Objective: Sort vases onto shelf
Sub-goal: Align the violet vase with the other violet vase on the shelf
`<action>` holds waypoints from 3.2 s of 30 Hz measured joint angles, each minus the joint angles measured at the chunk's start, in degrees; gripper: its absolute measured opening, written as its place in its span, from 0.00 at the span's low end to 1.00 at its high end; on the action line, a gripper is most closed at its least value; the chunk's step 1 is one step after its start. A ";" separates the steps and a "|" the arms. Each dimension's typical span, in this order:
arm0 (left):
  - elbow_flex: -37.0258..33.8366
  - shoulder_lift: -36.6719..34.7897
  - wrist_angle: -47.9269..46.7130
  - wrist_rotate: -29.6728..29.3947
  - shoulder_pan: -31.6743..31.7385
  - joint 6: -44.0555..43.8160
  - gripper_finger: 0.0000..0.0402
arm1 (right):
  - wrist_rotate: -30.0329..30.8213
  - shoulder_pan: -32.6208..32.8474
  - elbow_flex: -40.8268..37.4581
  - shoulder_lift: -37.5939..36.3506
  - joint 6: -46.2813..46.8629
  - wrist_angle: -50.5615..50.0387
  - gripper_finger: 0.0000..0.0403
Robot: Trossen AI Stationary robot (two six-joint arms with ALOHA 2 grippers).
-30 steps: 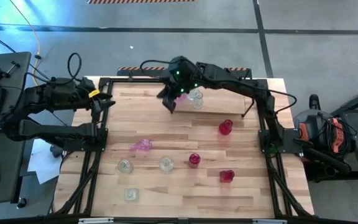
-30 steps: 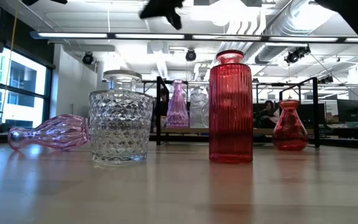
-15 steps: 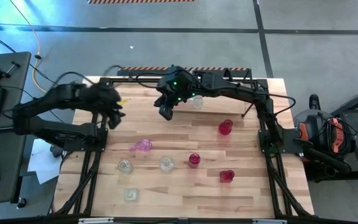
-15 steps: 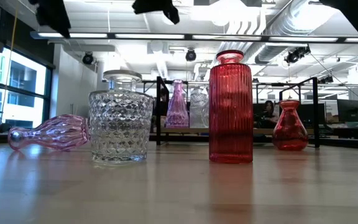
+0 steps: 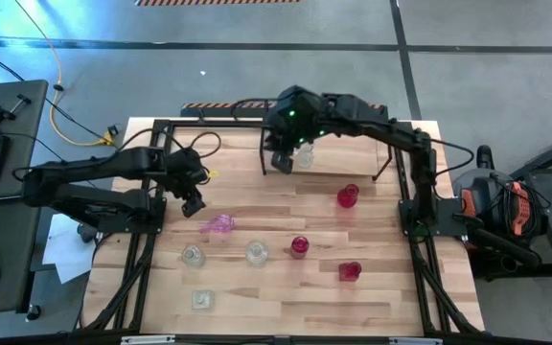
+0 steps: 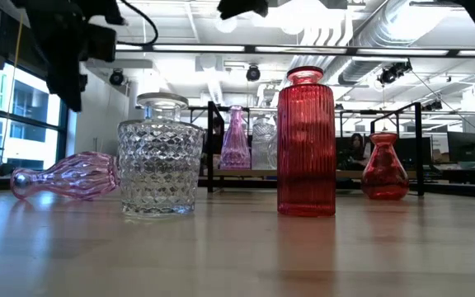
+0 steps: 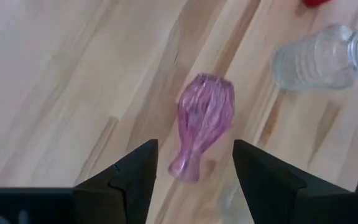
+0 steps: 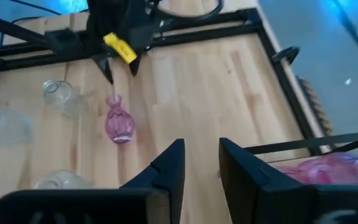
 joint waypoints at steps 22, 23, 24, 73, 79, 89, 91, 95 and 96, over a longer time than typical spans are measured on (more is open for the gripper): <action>-6.53 17.47 13.69 5.86 -10.21 -4.89 0.61 | -1.37 -4.37 0.00 -9.52 -5.73 -3.48 0.21; -6.53 18.52 13.48 5.59 -10.87 -4.56 0.61 | -1.39 -4.37 0.00 -9.52 -5.72 -4.02 0.21; -6.53 19.67 13.36 5.04 -11.53 -4.26 0.61 | -1.41 -4.37 0.00 -9.52 -5.72 -4.32 0.21; 5.16 33.09 19.31 2.35 -6.61 4.96 0.24 | -3.57 -4.21 0.00 -9.43 -10.06 -7.12 0.21; 9.78 33.04 17.73 1.38 -5.93 5.57 0.24 | -6.06 -4.27 -0.02 -9.29 -8.66 -8.04 0.21; 10.65 33.02 7.43 2.81 -4.49 6.87 0.24 | -12.55 -4.75 -10.69 -9.18 -5.22 -5.58 0.21; 10.66 33.02 7.26 2.82 -4.24 6.94 0.24 | -16.28 -4.69 -15.38 -9.15 -3.12 -0.93 0.21; 10.65 33.02 7.22 3.28 -4.09 5.00 0.24 | -21.05 -3.49 -23.94 -9.15 1.54 8.65 0.20; 10.65 33.02 7.22 3.56 -4.15 4.51 0.24 | -21.20 -3.10 -25.59 -9.15 2.78 10.85 0.20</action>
